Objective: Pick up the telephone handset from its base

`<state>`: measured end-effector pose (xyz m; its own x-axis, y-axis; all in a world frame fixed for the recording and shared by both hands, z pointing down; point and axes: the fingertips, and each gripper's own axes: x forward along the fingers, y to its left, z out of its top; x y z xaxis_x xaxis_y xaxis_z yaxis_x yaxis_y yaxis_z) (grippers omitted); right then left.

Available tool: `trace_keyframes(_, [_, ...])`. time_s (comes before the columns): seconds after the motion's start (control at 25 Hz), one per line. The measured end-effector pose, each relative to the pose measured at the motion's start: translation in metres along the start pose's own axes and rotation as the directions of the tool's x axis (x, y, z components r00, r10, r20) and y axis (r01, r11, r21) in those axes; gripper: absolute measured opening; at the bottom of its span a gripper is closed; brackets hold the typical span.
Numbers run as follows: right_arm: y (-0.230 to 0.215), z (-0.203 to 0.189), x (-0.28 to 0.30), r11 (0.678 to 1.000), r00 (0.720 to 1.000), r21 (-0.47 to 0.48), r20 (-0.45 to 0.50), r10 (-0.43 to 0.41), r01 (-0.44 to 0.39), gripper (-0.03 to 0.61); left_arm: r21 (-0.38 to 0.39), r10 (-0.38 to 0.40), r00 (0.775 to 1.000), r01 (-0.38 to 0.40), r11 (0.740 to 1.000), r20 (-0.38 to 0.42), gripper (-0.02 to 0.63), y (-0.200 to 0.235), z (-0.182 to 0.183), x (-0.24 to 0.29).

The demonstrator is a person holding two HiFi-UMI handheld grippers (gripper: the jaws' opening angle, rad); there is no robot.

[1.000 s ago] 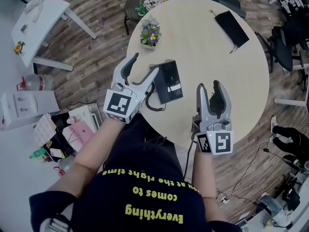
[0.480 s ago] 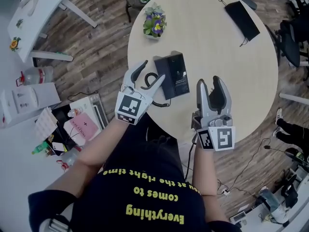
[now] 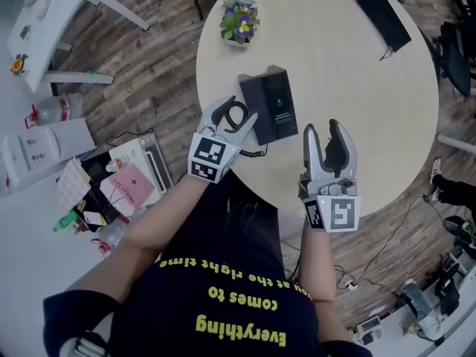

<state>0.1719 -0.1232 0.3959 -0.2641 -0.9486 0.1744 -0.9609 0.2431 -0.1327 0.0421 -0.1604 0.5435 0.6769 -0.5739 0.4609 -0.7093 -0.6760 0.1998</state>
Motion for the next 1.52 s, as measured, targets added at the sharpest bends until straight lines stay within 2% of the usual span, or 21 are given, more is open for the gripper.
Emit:
trace_keyframes(0.16, [-0.002, -0.008, -0.001, 1.0, 1.0, -0.003, -0.026, 0.004, -0.004, 0.196, -0.025, -0.041, 0.997, 0.039, 0.999, -0.065, 0.257, -0.009, -0.024, 0.012])
trace_keyframes(0.36, [0.002, -0.01, -0.004, 1.0, 0.999, -0.007, -0.027, 0.02, -0.02, 0.196, -0.18, -0.088, 0.993, 0.073, 0.981, -0.076, 0.235, -0.014, -0.032, 0.02])
trace_keyframes(0.52, [0.005, -0.01, -0.006, 1.0, 0.999, -0.007, -0.025, 0.028, -0.028, 0.195, -0.261, -0.129, 0.989, 0.106, 0.959, -0.073, 0.192, -0.019, -0.033, 0.023])
trace_keyframes(0.64, [0.006, -0.01, -0.007, 0.999, 0.999, -0.003, -0.025, 0.033, -0.033, 0.195, -0.283, -0.135, 0.988, 0.108, 0.953, -0.076, 0.178, -0.021, -0.032, 0.025])
trace_keyframes(0.84, [0.008, -0.013, -0.008, 0.999, 0.999, -0.002, -0.027, 0.042, -0.042, 0.195, -0.274, -0.099, 0.991, 0.07, 0.959, -0.091, 0.167, -0.022, -0.029, 0.024])
trace_keyframes(1.0, [0.01, -0.011, -0.007, 0.999, 0.998, 0.006, -0.02, 0.052, -0.052, 0.195, -0.301, -0.086, 0.993, 0.057, 0.952, -0.083, 0.145, -0.023, -0.026, 0.021])
trace_keyframes(1.12, [0.01, -0.013, -0.007, 0.998, 0.998, 0.002, -0.025, 0.056, -0.056, 0.193, -0.338, -0.098, 0.992, 0.067, 0.939, -0.078, 0.137, -0.022, -0.025, 0.021])
trace_keyframes(1.32, [0.012, -0.012, -0.008, 0.998, 0.998, 0.008, -0.021, 0.065, -0.065, 0.193, -0.426, -0.158, 0.985, 0.114, 0.898, -0.07, 0.144, -0.018, -0.029, 0.027])
trace_keyframes(1.52, [0.009, -0.016, -0.01, 0.998, 0.998, 0.002, -0.038, 0.058, -0.058, 0.193, -0.446, -0.162, 0.985, 0.116, 0.887, -0.067, 0.138, -0.018, -0.028, 0.027])
